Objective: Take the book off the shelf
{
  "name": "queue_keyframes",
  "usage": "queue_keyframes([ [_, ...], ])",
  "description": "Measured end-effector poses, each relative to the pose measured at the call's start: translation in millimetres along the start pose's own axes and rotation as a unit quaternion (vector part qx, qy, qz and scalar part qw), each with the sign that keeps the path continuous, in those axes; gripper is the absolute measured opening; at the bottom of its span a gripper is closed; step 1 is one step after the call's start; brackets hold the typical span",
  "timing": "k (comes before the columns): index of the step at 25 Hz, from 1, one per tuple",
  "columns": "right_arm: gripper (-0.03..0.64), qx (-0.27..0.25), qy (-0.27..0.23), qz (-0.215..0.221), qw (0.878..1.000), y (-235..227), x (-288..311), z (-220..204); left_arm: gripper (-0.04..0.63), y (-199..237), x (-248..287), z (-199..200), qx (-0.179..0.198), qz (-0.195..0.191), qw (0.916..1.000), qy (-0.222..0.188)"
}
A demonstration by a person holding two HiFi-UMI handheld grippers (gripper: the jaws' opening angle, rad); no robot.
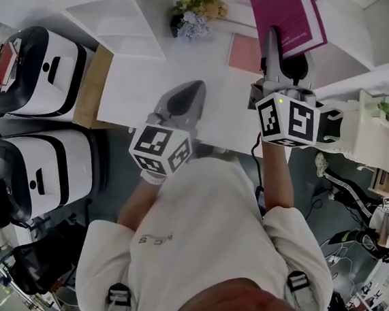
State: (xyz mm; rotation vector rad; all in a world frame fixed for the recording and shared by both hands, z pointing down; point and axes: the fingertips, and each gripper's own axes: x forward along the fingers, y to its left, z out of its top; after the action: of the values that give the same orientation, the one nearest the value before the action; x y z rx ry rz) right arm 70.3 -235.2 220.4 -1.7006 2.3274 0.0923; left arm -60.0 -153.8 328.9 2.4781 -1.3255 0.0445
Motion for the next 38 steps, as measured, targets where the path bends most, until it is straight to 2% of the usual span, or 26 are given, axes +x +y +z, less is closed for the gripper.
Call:
queue_keyframes([
  [10,0.138,0.001,-0.042,0.024,0.999,14.8,-32.0,8.2,0.000,8.2,-0.6,-3.3,-0.005,-0.002,1.0000,0.005],
  [16,0.138,-0.006,-0.046,0.039,0.998,23.4,-47.9,12.6,0.000,12.5,2.1,-6.5,-0.009,-0.001,0.9999,0.007],
  [22,0.138,0.032,-0.028,0.055,0.998,34.8,-70.0,-0.9,0.000,16.1,-0.5,-11.6,-0.014,-0.002,0.9998,0.010],
  [32,0.138,0.033,-0.003,0.075,0.997,45.9,-95.6,-18.6,0.000,19.1,-1.1,-20.9,-0.021,0.000,0.9996,0.020],
  [38,0.138,0.031,0.039,0.079,0.996,51.2,-106.4,-46.7,0.000,18.5,-3.4,-25.4,-0.023,0.003,0.9994,0.024],
])
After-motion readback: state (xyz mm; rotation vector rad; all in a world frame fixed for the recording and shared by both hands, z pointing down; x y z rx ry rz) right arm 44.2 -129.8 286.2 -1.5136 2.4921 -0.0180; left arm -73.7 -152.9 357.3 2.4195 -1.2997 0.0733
